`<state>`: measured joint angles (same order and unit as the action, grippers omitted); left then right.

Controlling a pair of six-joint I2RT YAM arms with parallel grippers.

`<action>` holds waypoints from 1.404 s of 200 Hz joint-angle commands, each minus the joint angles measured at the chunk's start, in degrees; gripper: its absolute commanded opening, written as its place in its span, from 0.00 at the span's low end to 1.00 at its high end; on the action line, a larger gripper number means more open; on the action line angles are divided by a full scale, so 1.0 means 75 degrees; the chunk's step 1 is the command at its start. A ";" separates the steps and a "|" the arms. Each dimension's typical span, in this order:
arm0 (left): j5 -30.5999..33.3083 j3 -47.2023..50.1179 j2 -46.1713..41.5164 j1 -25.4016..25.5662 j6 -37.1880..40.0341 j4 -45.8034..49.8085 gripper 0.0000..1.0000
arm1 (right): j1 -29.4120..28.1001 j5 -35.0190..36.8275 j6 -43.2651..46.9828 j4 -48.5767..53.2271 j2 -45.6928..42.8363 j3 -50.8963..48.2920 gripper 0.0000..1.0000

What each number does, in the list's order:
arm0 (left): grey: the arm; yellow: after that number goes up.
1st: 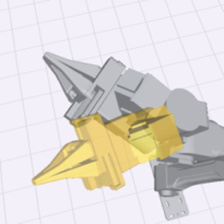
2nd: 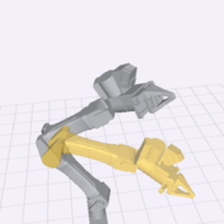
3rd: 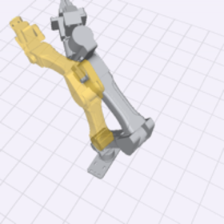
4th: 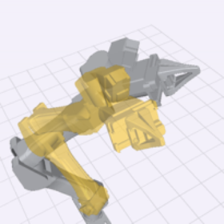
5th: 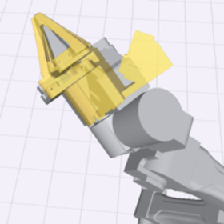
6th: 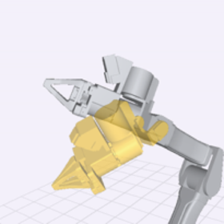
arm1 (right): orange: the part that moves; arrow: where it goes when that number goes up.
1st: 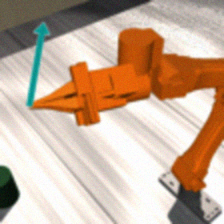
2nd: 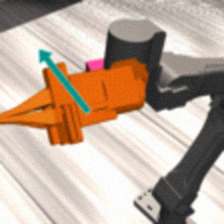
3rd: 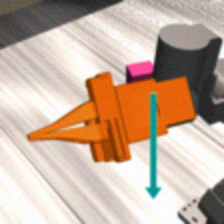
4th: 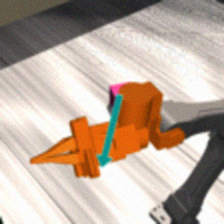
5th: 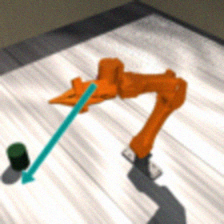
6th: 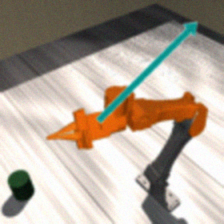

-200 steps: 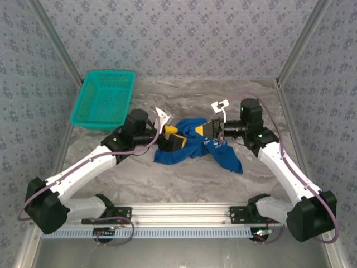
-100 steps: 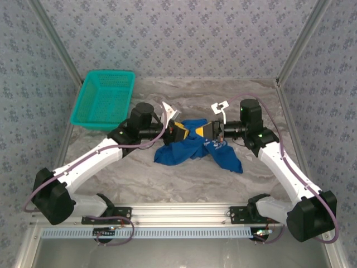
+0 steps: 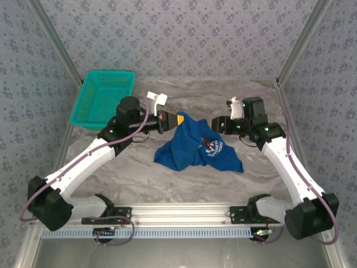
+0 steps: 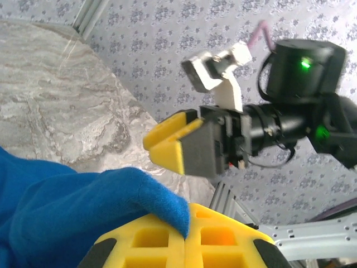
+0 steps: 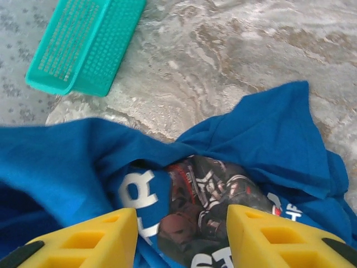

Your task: Fold the inside-out t-shirt

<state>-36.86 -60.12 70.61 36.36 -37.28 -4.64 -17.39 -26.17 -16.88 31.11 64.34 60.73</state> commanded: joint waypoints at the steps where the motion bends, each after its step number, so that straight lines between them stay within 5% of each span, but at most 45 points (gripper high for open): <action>1: 0.0011 -0.0256 -0.0052 -0.0021 -0.0584 -0.0201 0.00 | -0.0772 0.0085 0.0568 -0.0448 -0.0850 -0.0362 0.51; 38: -0.0746 -0.0104 -0.0097 -0.0070 0.0037 -0.0487 0.00 | -0.2149 0.0568 0.0623 -0.1371 -0.1030 -0.1091 0.57; 53: -0.1099 0.0006 -0.0090 -0.0083 0.0117 -0.0716 0.00 | -0.2550 0.1591 0.0571 -0.1388 -0.0798 -0.1042 0.58; 107: -0.1634 0.0094 -0.0180 -0.0081 0.0731 -0.0603 0.00 | -0.2743 0.3127 0.0388 -0.1444 0.0152 -0.0679 0.49; 128: -0.1634 0.0094 -0.0213 -0.0081 0.1028 -0.0356 0.00 | -0.2619 0.2924 0.0396 -0.1617 0.0185 -0.0722 0.49; 161: -0.1073 0.0095 -0.0297 -0.0068 0.1616 0.0288 0.00 | -0.1471 -0.0528 0.0096 -0.2380 -0.0480 -0.1374 0.57; 174: -0.1070 0.0100 -0.0264 -0.0060 0.1685 0.0283 0.00 | -0.1262 -0.1094 0.0004 -0.2491 -0.0712 -0.1522 0.62; 242: -0.1438 0.0031 -0.0214 0.0021 0.1706 0.0140 0.00 | -0.2060 0.1373 0.0274 -0.2299 0.0209 -0.1120 0.71; 281: -0.1527 0.0090 -0.0263 0.0072 0.1828 0.0163 0.00 | -0.2275 0.1191 0.0139 -0.2959 0.0845 -0.0946 0.55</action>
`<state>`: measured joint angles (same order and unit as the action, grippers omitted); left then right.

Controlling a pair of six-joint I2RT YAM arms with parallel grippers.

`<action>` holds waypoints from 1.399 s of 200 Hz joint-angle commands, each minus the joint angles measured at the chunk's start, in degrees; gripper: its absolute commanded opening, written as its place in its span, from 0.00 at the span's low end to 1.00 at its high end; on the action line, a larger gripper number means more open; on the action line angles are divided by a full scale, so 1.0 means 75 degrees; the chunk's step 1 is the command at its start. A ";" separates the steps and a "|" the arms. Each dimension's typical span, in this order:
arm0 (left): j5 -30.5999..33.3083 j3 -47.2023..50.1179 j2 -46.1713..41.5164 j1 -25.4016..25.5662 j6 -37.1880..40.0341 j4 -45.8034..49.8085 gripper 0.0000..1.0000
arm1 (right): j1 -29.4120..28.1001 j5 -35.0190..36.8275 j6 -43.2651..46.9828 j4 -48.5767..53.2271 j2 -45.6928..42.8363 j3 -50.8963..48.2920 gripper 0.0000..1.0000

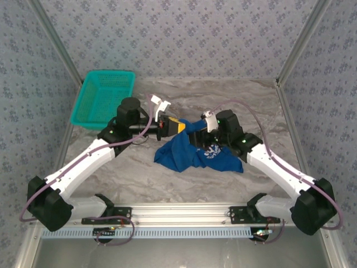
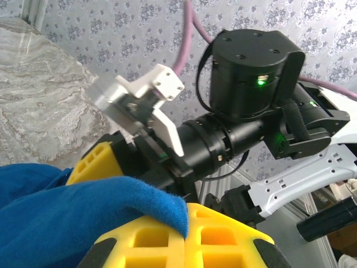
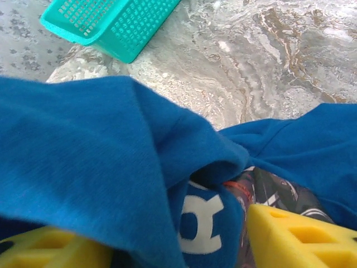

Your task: Fold the inside-out t-shirt

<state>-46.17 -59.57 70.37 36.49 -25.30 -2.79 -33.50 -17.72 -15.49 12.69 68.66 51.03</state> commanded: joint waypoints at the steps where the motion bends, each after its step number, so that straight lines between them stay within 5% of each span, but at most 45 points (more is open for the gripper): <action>1: -0.0281 0.0025 -0.0236 0.0056 0.0232 -0.0085 0.00 | -0.0122 0.0023 -0.0075 -0.0517 0.0285 0.0352 0.53; 35: 0.0015 0.0096 -0.0336 0.0057 0.0707 0.0431 0.00 | 0.0682 -0.1675 -0.1361 -0.1702 0.0300 -0.0068 0.23; 55: 0.0981 0.0288 -0.0538 0.0055 0.0896 0.0763 0.00 | 0.1165 -0.2722 -0.2275 -0.2617 0.0071 -0.0368 0.04; 86: 0.4067 0.0466 -0.0725 0.0051 0.0895 0.1902 0.00 | 0.1697 -0.3888 -0.3293 -0.3622 -0.0536 -0.0662 0.00; 139: 0.5789 0.0131 -0.0132 0.0033 0.0390 0.2332 0.00 | 0.1826 -0.5904 -0.3205 -0.4038 -0.0617 -0.0513 0.00; 177: 0.5900 -0.0363 0.0494 -0.0100 0.0205 0.2208 0.00 | 0.1747 -0.6875 -0.1756 -0.2123 -0.0371 0.0001 0.00; 195: 0.6045 -0.0643 0.0914 -0.0182 0.0173 0.2384 0.01 | 0.1735 -0.6837 -0.1674 -0.2277 -0.0464 -0.0061 0.00; 230: 0.5783 -0.0828 0.1306 -0.0198 0.0506 0.3050 0.39 | 0.1805 -0.6105 -0.2101 -0.3047 -0.0456 -0.0057 0.00; 280: 0.3788 0.1171 -0.1274 -0.0196 0.1131 0.0833 0.68 | 0.1850 -0.5690 -0.2074 -0.3091 -0.0195 -0.0024 0.00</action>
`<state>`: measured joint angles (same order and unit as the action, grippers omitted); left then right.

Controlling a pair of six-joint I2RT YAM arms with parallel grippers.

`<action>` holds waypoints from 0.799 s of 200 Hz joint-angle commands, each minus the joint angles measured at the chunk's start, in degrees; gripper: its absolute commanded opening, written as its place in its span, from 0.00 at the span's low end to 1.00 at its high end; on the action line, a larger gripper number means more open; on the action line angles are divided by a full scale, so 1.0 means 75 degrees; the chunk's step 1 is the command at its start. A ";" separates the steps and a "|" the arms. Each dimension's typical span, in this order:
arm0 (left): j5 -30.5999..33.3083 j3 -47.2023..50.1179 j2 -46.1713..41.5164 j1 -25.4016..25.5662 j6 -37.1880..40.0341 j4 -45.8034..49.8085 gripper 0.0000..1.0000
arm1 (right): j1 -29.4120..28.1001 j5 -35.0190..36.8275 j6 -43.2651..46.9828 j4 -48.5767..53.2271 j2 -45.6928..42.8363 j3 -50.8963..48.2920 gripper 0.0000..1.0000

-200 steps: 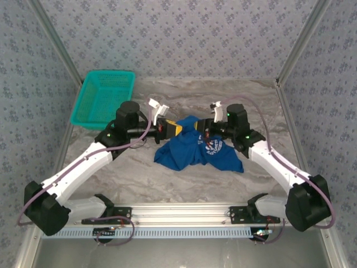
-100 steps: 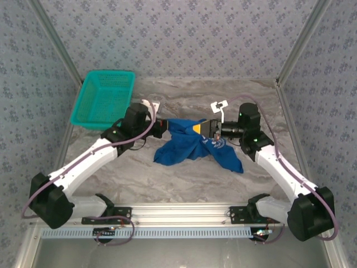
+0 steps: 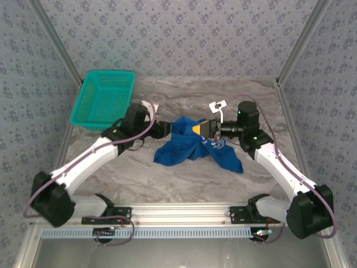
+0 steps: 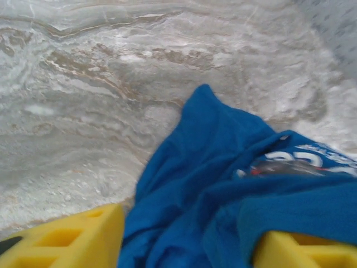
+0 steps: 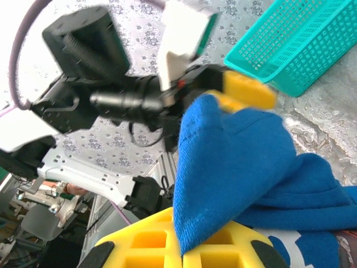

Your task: Fold the inside-out t-shirt

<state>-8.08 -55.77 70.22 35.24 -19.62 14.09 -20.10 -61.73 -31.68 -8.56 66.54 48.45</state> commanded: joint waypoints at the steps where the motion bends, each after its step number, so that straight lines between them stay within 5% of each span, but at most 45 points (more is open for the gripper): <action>1: -0.1350 0.0710 -0.1294 -0.0033 0.0375 -0.1495 0.69 | 0.0065 0.0180 0.0087 -0.0250 0.0084 0.0323 0.00; 52: -0.4427 0.0862 -0.0977 0.0092 0.0577 -0.3202 0.66 | 0.0040 0.0309 0.0369 0.0334 0.0037 0.0502 0.00; 108: -0.5377 -0.0280 0.0387 0.0204 0.0749 -0.2822 0.64 | 0.0032 0.0336 0.0427 0.0495 0.0010 0.0540 0.00; 160: -0.5425 -0.0686 0.0940 0.0267 0.0910 -0.2524 0.55 | 0.0033 0.0380 0.0467 0.0555 -0.0042 0.0560 0.00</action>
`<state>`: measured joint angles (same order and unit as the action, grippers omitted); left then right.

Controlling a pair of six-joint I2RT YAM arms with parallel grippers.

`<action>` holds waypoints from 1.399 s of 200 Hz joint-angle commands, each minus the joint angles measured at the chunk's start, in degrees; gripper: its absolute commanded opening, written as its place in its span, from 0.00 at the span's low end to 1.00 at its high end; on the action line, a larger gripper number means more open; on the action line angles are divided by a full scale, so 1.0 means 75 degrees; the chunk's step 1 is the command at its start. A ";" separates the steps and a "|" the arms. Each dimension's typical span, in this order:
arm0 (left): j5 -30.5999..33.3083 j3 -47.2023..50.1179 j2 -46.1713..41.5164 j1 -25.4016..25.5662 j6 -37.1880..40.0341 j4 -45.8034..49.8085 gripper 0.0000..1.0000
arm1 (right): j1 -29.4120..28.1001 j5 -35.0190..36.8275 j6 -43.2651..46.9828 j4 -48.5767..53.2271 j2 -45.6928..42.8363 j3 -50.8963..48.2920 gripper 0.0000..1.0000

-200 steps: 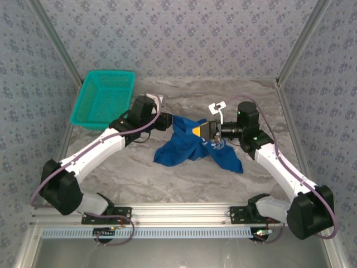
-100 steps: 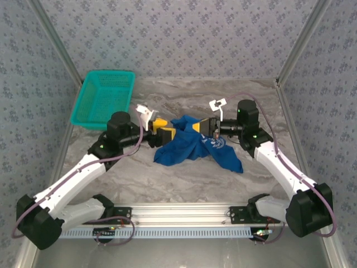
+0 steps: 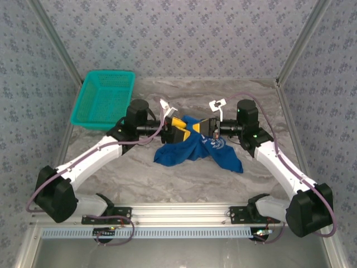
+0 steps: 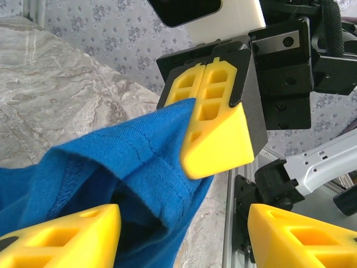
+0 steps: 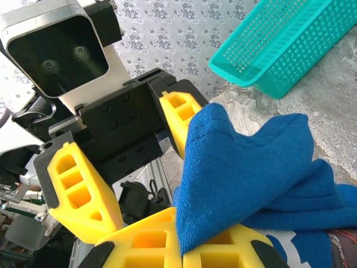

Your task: Fold the inside-out t-shirt

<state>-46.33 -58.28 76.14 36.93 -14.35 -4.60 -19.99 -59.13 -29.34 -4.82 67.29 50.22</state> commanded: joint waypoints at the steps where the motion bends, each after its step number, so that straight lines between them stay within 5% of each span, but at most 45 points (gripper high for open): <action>1: -0.0332 -0.0356 0.0155 0.0044 0.0205 -0.0031 0.54 | 0.0017 0.0039 0.0153 0.0056 -0.0144 0.0324 0.00; 84: -0.0377 -0.0424 0.0088 0.0065 0.0122 0.0133 0.00 | 0.0088 0.0320 0.0184 0.0244 -0.0206 0.0333 0.00; 103: -0.0120 -0.0509 0.0004 0.0069 -0.0213 0.0099 0.00 | 0.0108 0.1117 0.0618 0.1316 -0.0152 0.0665 0.01; 137: 0.1162 -0.0628 -0.0247 0.0194 -0.1536 -0.0031 0.00 | -0.0092 0.3835 0.1388 0.4055 0.0133 0.1809 0.31; 164: 0.2510 -0.0798 -0.0367 0.0289 -0.2543 0.0292 0.00 | -0.0445 0.5142 0.2060 0.4762 -0.0074 0.2117 0.41; 228: 0.3278 -0.1348 -0.0194 0.0689 -0.2643 0.1000 0.00 | -0.0963 0.3479 0.2608 0.3117 -0.1150 0.0577 0.70; 255: 0.3016 -0.1321 -0.0238 0.0700 -0.2749 0.0791 0.00 | -0.0992 0.4221 0.2944 0.2888 -0.0693 0.0368 0.69; 280: 0.2757 -0.1326 -0.0295 0.0684 -0.2794 0.0755 0.00 | -0.0979 0.4921 0.3059 0.2770 -0.0143 0.0591 0.43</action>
<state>-23.79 -66.17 75.33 42.02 -34.20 2.85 -27.18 -27.88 -8.32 18.52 63.26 53.71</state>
